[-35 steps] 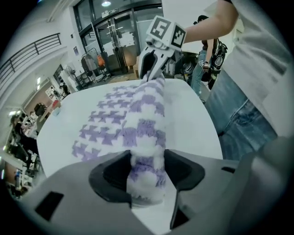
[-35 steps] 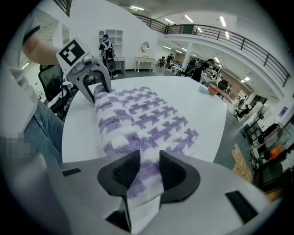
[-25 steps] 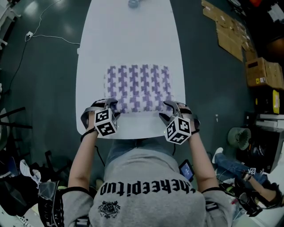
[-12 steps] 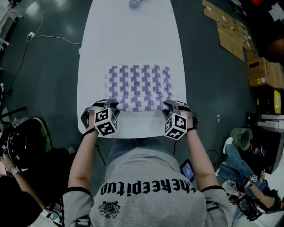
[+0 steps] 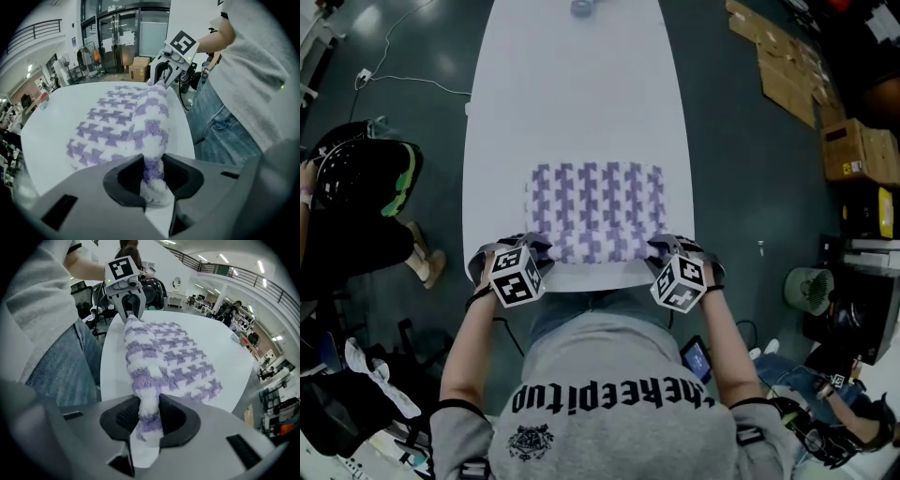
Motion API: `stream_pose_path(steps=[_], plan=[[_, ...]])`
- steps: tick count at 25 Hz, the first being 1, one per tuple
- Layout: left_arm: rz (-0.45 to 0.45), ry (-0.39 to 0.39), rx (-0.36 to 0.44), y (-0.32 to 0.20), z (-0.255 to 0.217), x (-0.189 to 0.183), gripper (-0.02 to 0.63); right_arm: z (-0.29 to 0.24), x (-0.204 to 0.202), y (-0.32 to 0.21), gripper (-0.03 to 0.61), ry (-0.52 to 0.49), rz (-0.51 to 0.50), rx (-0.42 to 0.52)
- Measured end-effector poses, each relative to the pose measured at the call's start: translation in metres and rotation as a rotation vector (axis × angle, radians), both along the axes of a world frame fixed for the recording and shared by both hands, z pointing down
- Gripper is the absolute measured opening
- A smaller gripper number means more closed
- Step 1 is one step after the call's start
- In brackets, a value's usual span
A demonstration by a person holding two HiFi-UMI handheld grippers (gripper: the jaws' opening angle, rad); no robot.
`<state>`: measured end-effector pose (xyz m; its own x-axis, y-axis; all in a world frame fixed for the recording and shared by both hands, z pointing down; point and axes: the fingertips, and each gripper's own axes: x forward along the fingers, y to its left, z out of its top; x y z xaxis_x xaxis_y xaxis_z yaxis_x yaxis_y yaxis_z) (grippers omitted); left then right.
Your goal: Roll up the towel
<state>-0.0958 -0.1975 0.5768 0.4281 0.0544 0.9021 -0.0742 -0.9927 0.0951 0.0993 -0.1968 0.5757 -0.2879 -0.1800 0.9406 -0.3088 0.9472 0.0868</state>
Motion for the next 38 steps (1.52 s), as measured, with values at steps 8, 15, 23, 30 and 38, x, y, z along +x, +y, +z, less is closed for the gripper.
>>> stream_pose_path(steps=[8,15,23,30,38], plan=[[-0.023,0.093,-0.077,-0.016,-0.004,0.0,0.12,-0.009,0.001,-0.017,0.124,-0.113,0.107,-0.073],[-0.078,0.12,-0.117,-0.042,-0.018,-0.002,0.126,-0.022,0.002,-0.035,0.127,-0.146,0.171,-0.079],[-0.112,0.123,-0.119,-0.069,-0.018,-0.003,0.14,-0.018,0.005,-0.056,0.135,-0.147,0.231,-0.049],[-0.126,0.113,-0.093,-0.092,-0.013,-0.001,0.14,-0.013,0.007,-0.076,0.137,-0.108,0.264,-0.003],[-0.133,0.097,-0.028,-0.115,-0.006,-0.002,0.14,-0.01,0.005,-0.098,0.137,-0.049,0.286,0.049]])
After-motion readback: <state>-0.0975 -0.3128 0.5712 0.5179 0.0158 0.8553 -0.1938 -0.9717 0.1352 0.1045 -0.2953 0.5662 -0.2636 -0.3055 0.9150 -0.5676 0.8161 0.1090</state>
